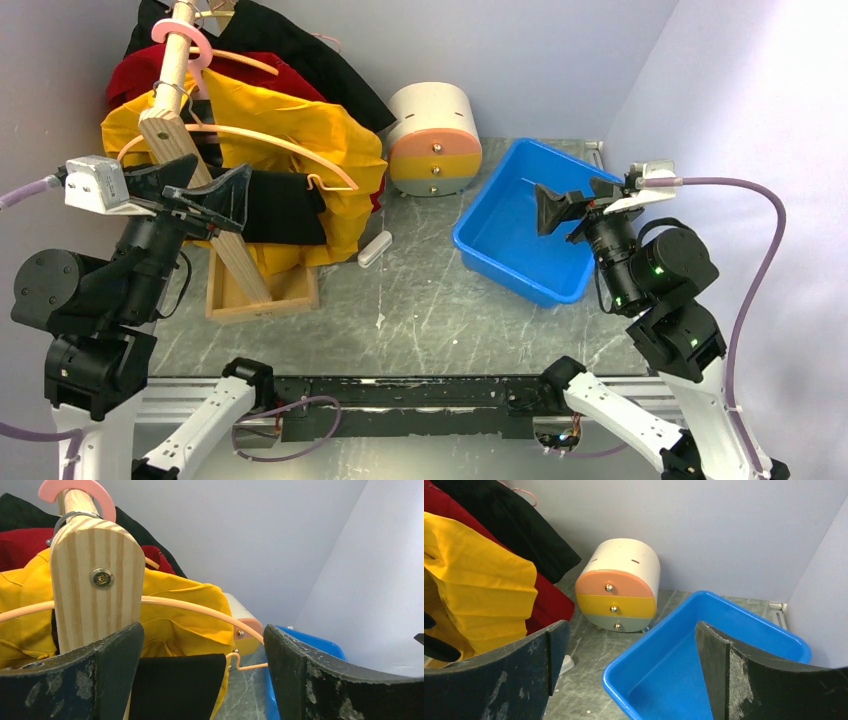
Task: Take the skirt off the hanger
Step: Pick up the hanger from the clothesline.
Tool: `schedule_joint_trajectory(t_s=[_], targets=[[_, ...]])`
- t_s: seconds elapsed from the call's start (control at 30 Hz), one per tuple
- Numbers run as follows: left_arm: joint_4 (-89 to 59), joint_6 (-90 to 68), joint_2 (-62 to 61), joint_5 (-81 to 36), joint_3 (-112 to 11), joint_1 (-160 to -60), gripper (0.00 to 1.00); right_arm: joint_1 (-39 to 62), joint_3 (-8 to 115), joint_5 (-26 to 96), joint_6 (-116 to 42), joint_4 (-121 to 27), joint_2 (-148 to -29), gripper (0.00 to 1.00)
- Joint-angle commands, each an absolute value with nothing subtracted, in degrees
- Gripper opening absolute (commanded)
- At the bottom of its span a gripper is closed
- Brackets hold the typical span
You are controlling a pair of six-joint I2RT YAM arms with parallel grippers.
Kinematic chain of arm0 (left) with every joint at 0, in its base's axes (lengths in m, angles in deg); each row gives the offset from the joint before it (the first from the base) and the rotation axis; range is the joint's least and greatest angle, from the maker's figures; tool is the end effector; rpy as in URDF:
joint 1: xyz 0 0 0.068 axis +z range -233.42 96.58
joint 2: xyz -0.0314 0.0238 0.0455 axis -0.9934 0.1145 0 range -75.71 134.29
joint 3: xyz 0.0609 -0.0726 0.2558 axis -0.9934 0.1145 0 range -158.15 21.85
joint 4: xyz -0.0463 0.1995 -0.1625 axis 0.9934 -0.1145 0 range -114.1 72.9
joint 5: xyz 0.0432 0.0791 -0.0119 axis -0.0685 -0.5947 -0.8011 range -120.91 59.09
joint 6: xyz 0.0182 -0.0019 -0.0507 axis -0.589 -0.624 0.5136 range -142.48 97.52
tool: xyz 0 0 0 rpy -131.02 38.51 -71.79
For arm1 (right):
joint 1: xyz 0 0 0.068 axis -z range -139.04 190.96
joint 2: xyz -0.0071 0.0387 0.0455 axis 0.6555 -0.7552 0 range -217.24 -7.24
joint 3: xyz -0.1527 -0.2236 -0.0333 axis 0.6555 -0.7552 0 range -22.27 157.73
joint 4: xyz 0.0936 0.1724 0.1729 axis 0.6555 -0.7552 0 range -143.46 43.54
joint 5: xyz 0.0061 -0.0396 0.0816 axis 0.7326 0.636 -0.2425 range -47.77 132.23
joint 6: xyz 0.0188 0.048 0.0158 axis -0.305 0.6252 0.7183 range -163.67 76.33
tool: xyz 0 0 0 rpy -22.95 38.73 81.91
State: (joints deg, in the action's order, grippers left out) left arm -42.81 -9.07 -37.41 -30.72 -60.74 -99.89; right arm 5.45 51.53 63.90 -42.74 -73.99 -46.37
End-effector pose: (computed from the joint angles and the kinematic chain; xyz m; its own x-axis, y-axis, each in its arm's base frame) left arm 0.0482 -0.0143 0.5260 0.2307 -0.3100 -0.9223 0.3494 0.9111 -0.2188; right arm 0.0800 0.0409 0.4821 0.0971 0.0879 -0.9914 -0.2431 0.9680 0.0620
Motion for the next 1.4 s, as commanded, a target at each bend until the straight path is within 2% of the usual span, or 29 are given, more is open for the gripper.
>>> schedule_joint_trajectory(t_s=[0.0, 0.43, 0.73, 1.03, 1.2, 1.37], targets=[[-43.14, -6.84, -37.79, -33.9, -59.5, -101.25, 0.94, 4.56, 51.25, 66.04, -40.67, -74.47, -46.93, 1.0], [-46.33, -1.75, -40.63, -40.31, -56.03, -104.54, 0.94, 2.54, 51.41, 65.97, -34.46, -76.57, -53.0, 1.0], [-51.61, -1.38, -42.89, -44.5, -55.82, -105.56, 0.94, 1.79, 50.58, 47.0, -31.3, -70.74, -58.76, 1.0], [-57.83, -1.05, -46.08, -49.95, -58.16, -105.9, 0.94, -0.31, 52.7, 28.84, -28.51, -57.05, -69.3, 1.0], [-61.47, -0.39, -46.8, -51.35, -59.02, -105.96, 0.94, -5.55, 56.94, 27.99, -29.65, -53.1, -76.59, 0.99], [-64.29, -0.62, -46.43, -50.69, -60.2, -106.04, 0.94, -10.11, 65.04, 26.86, -31.0, -52.75, -84.45, 0.94]])
